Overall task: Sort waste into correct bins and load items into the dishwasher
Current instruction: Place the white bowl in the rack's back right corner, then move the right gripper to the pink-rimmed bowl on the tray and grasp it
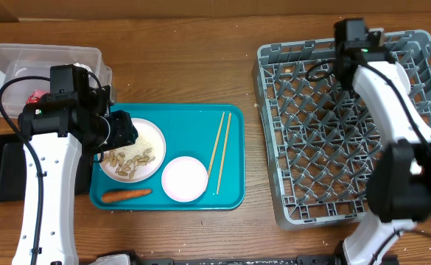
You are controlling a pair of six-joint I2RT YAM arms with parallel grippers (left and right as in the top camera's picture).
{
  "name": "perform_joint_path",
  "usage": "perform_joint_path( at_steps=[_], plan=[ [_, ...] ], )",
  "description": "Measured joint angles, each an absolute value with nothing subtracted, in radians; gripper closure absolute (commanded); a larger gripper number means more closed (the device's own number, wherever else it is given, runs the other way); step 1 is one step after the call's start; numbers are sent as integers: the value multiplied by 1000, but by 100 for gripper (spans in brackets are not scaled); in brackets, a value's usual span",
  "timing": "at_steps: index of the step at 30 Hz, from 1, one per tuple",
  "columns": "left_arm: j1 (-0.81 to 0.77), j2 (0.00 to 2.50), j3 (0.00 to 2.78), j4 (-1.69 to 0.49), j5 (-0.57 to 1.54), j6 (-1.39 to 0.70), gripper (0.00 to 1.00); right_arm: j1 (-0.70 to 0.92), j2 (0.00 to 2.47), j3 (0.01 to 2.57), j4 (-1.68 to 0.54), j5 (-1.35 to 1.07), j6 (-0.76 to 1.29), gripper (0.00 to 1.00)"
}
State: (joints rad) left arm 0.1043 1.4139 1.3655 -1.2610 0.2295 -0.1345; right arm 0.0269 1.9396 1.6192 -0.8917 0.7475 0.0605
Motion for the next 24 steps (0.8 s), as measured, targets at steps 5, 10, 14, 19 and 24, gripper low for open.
perform_joint_path(
  at_steps=[5, 10, 14, 19, 24],
  plan=[
    [104, 1414, 1365, -1261, 226, -135, 41, 30, 1726, 1619, -946, 452, 70, 9],
    [97, 1414, 1365, -1261, 212, -135, 39, 75, 1596, 1621, -1043, 18, 76, 12],
    [97, 1414, 1365, -1261, 198, -135, 37, 176, 1602, 1621, -1133, -228, 78, 12],
    [97, 1414, 1365, -1261, 183, -135, 37, 363, 1651, 1621, -1187, -343, 82, 12],
    [97, 1414, 1365, -1264, 175, -135, 36, 543, 1721, 1621, -1197, -335, 149, 16]
  ],
)
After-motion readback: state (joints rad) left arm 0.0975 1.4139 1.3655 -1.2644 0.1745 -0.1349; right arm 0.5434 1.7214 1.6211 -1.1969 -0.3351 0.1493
